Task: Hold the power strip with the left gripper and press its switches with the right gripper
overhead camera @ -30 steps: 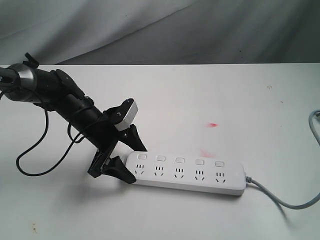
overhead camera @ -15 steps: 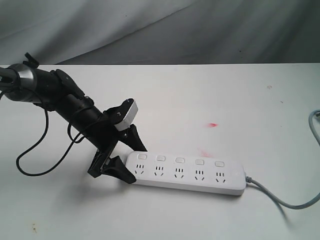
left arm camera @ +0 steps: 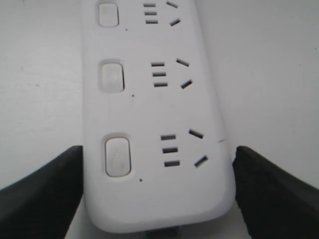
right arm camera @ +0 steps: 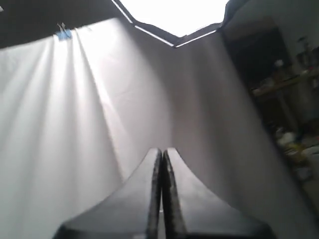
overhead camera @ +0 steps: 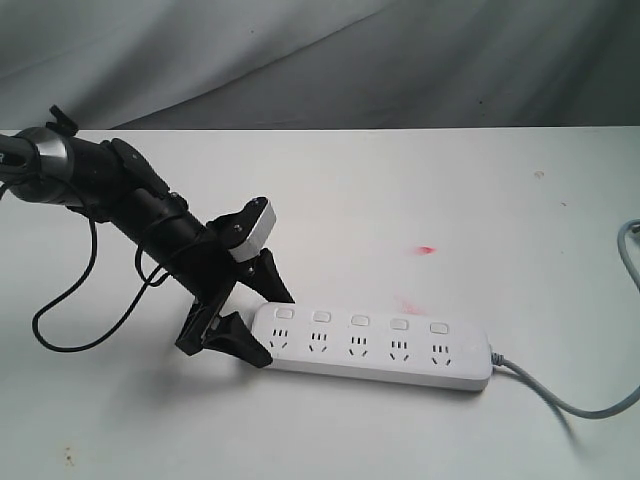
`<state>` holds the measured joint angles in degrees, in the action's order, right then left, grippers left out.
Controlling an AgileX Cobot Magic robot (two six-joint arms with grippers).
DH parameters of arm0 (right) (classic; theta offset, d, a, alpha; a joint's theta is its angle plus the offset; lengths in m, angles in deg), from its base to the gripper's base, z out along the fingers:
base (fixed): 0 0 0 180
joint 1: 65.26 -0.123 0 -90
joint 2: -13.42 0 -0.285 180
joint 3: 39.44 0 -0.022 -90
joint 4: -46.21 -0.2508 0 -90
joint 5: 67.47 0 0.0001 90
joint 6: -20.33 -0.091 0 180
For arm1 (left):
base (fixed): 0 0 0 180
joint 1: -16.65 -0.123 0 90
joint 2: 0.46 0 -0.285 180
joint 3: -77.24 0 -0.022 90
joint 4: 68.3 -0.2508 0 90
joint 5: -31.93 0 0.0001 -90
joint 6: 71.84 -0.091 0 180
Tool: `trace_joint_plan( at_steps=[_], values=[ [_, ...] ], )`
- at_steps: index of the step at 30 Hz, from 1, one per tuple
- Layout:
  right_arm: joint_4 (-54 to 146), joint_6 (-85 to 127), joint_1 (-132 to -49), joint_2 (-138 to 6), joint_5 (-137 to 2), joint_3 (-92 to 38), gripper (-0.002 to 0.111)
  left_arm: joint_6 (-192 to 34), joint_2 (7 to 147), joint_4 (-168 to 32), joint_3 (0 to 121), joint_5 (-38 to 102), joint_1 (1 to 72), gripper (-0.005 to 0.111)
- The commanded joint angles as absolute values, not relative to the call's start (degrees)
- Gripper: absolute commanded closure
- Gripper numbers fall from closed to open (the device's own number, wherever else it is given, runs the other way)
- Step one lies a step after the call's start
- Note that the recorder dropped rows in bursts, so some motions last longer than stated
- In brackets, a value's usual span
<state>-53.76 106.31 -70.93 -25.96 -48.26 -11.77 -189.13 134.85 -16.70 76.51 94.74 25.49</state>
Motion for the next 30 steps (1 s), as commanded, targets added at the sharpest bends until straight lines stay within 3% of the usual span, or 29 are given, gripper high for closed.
trace_joint_plan(
  at_steps=[1,5,7,10,16,19,25,30],
  values=[
    [-53.7,79.4,-70.7,-26.6,-61.2,-11.7,0.108,-189.4,134.9,-16.6,76.3,94.8,25.9,0.107],
    [-53.7,55.7,-70.7,-27.5,-66.8,-11.7,0.108,-189.4,134.9,-16.6,76.3,94.8,25.9,0.107],
    [-51.5,59.1,-70.7,-27.5,-68.8,-11.7,0.108,-189.4,134.9,-16.6,76.3,94.8,25.9,0.107],
    [-31.9,72.5,-70.7,-27.5,-78.0,-11.7,0.108,-189.2,134.9,-16.6,76.3,94.8,25.9,0.107],
    [-2.3,70.1,-70.7,-27.5,-86.4,-11.7,0.108,-189.2,134.9,-16.6,76.3,94.8,25.9,0.107],
    [21.5,55.6,-70.7,-28.7,-86.5,-11.7,0.108,-189.2,134.9,-16.6,76.3,94.7,25.9,0.107],
    [62.0,5.1,-70.6,-30.8,-97.2,-11.7,0.108,-189.3,134.9,-16.6,76.3,94.7,25.9,0.107],
    [64.1,7.7,-70.6,-29.9,-100.4,-11.7,0.108,-189.3,134.9,-16.6,76.3,94.7,25.9,0.107]
  ],
)
